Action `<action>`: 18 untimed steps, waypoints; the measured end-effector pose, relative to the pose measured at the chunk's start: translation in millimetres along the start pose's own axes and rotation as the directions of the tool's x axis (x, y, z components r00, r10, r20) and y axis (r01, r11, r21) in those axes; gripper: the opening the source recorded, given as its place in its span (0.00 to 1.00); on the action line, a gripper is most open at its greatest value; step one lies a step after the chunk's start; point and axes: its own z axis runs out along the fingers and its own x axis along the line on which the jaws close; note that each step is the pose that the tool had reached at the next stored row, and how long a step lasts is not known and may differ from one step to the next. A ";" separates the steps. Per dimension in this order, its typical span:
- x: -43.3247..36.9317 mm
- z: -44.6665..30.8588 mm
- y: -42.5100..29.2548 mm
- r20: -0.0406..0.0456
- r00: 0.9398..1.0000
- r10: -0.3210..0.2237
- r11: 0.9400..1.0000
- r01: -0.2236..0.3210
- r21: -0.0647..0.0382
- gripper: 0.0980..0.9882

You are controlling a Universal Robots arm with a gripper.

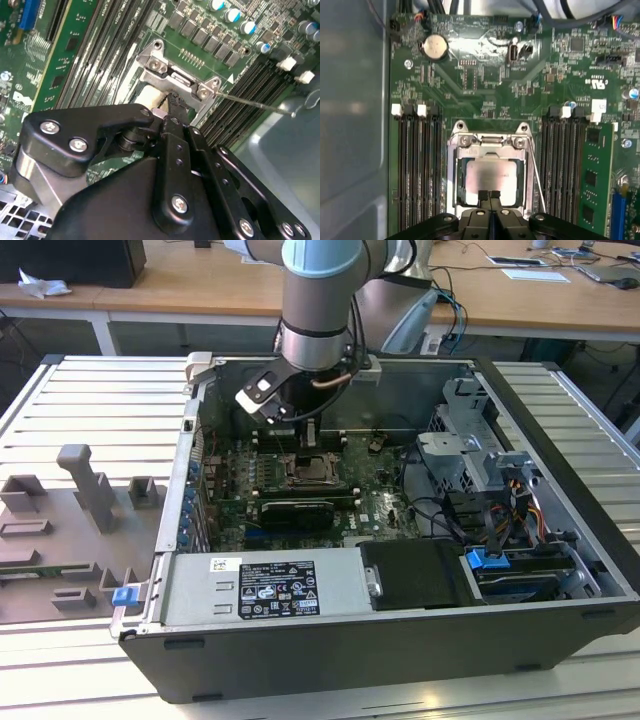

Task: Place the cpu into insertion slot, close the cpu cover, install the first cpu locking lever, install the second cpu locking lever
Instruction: 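Close the cpu cover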

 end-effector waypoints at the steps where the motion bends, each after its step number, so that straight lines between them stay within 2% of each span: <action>1: 0.0 1.6 -0.3 0.000 1.000 0.000 1.000 0.000 0.000 0.01; 7: 0.0 7.6 -0.4 0.001 1.000 -0.001 1.000 0.001 0.000 0.01; 8: 0.0 7.4 -0.4 0.001 1.000 -0.001 1.000 0.001 0.000 0.01; 10: 0.1 2.1 -0.4 0.000 1.000 -0.001 1.000 0.001 0.000 0.01; 12: 0.1 1.3 -0.4 0.000 1.000 -0.001 1.000 0.001 0.000 0.01; 14: 0.0 1.1 1.5 0.000 1.000 -0.001 1.000 0.001 0.000 0.01; 16: -0.2 1.0 8.8 0.000 1.000 -0.001 1.000 0.001 0.002 0.01; 18: -0.2 0.9 11.5 0.000 1.000 -0.001 1.000 0.001 0.002 0.01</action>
